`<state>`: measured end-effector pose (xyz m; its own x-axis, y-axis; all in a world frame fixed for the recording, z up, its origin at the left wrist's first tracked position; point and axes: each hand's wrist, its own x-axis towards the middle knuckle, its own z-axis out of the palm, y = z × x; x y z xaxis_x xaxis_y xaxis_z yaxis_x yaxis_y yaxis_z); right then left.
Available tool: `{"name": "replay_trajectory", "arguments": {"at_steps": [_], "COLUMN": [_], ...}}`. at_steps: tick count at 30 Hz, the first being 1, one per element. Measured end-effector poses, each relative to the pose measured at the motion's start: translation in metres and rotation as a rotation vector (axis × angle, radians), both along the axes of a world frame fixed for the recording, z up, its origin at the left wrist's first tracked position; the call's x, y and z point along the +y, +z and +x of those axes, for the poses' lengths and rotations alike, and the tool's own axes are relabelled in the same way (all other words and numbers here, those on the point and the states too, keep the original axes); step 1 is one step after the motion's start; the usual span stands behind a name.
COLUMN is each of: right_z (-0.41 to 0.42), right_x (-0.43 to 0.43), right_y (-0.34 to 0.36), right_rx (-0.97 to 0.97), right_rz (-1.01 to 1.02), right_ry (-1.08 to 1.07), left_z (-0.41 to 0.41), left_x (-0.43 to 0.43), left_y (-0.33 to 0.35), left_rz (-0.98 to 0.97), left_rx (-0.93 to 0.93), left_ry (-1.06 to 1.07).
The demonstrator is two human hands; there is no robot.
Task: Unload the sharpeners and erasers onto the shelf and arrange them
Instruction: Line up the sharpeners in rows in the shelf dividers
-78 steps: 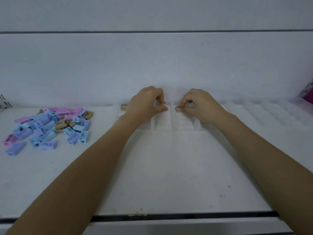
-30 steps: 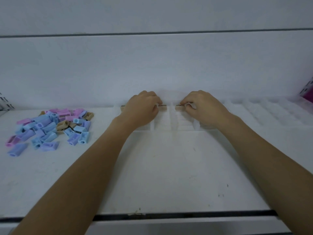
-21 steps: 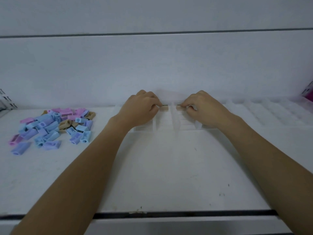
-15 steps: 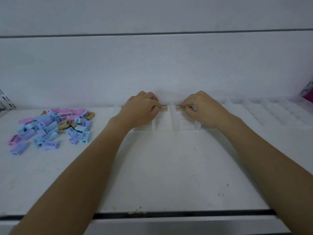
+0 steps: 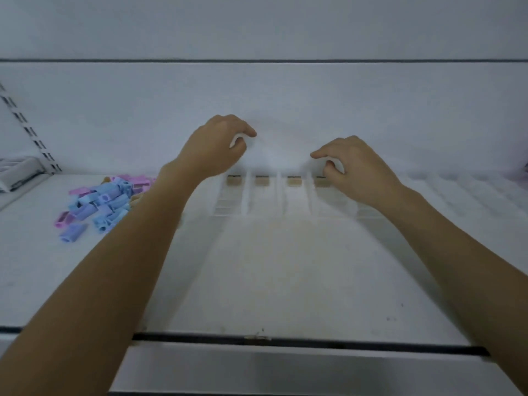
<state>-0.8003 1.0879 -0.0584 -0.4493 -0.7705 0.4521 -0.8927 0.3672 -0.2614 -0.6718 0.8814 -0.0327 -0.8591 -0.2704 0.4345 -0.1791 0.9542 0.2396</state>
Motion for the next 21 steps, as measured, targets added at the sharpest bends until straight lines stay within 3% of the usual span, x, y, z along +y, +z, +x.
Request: {"name": "replay_trajectory", "arguments": {"at_steps": [6,10,21], "right_z": [0.044,0.085,0.157], "right_x": [-0.054,-0.103,-0.203], "right_y": [0.013,0.02,0.008], "right_rx": [0.056,0.033,-0.083], "right_rz": [0.207,0.237,0.302], "right_ry": [0.195,0.293,0.269], "left_z": [0.054,0.101,0.184], "left_x": [-0.047,-0.079,-0.168], "left_y": [0.02,0.026,0.01], "left_rz": [-0.064,-0.037,0.064], "left_rx": [-0.108,-0.167,-0.498], "left_ry": [0.039,0.083,0.117]}}
